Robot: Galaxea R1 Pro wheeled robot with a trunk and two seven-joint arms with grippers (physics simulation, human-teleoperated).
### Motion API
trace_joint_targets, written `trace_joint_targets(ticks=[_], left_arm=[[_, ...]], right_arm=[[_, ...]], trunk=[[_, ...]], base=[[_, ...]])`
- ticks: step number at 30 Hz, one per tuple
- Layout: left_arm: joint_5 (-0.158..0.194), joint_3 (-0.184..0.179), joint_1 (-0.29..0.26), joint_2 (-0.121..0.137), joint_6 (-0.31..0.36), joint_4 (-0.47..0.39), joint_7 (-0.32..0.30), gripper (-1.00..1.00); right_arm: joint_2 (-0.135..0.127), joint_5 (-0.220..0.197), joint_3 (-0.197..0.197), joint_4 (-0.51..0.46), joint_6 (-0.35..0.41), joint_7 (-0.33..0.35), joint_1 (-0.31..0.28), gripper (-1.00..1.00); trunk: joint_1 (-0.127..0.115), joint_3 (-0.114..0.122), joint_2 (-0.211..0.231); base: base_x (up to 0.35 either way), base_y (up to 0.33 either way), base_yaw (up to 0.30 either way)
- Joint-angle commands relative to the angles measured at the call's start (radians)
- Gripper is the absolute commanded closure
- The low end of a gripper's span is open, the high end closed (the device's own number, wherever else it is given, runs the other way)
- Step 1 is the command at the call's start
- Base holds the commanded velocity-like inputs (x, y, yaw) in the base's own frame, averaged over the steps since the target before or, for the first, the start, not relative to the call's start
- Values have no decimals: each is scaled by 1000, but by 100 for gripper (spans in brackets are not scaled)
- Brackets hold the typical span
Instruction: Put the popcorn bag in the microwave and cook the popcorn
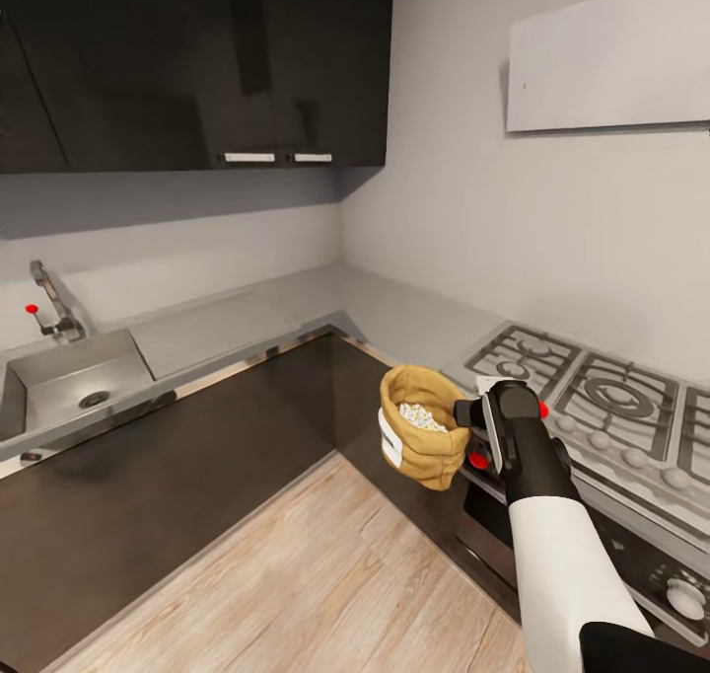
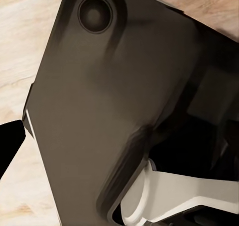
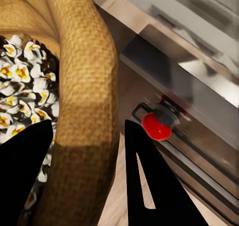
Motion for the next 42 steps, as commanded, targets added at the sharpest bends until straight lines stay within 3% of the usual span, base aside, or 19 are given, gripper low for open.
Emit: trace_joint_targets(ticks=[1, 13, 25, 42], left_arm=[[4, 1, 0, 0, -2, -1, 0, -100], [2, -1, 0, 0, -2, -1, 0, -100], [3, 3, 0, -1, -2, -1, 0, -100], [9, 7, 0, -2, -2, 0, 3, -100]], right_arm=[[1, 9, -3, -1, 3, 8, -1, 100], [1, 8, -1, 0, 3, 10, -1, 100], [-3, 13, -1, -1, 3, 10, -1, 100], [-1, 8, -1, 1, 3, 9, -1, 100]], trunk=[[0, 1, -1], [0, 19, -1], [0, 20, -1], [0, 20, -1]], base=[[0, 0, 0], [0, 0, 0], [-3, 0, 0], [-256, 152, 0]])
